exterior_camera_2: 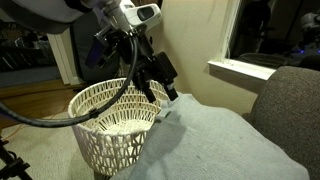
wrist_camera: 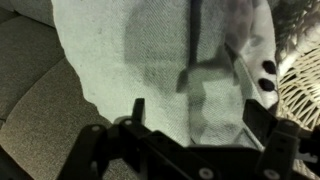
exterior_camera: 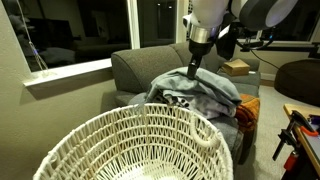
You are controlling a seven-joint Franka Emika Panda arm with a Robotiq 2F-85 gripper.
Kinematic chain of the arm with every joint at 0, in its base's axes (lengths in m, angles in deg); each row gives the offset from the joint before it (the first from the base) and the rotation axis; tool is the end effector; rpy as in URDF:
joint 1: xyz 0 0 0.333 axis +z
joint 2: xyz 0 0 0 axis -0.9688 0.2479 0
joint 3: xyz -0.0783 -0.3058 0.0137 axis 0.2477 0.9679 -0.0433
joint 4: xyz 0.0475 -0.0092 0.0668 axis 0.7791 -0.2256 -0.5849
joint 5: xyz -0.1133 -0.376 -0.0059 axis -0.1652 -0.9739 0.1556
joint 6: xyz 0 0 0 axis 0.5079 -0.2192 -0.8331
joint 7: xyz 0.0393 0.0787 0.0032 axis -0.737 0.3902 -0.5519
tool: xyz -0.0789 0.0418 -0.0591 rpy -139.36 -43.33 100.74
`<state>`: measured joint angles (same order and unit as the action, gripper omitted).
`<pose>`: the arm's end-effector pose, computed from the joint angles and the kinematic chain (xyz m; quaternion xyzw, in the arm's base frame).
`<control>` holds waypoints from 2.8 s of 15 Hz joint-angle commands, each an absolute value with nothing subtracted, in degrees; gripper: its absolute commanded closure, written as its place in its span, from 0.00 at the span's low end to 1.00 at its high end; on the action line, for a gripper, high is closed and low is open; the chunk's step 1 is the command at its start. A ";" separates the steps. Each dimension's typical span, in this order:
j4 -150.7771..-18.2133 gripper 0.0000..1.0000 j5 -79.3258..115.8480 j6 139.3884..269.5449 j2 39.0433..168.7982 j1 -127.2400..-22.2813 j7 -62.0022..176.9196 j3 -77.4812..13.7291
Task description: Pick up the grey fabric and place it in the basket.
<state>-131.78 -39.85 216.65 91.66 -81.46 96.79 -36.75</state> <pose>0.4843 -0.0283 0.2734 0.9570 0.0243 0.1167 0.2645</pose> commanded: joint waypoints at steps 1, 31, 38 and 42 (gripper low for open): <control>-130.08 0.00 -43.56 215.72 93.50 -79.55 101.96 -34.80; -123.28 0.73 -48.74 215.25 102.91 -79.38 109.04 -30.62; -123.67 1.00 -46.46 216.20 101.41 -79.88 107.48 -30.97; -125.21 0.97 -43.19 216.54 98.45 -80.20 104.71 -31.47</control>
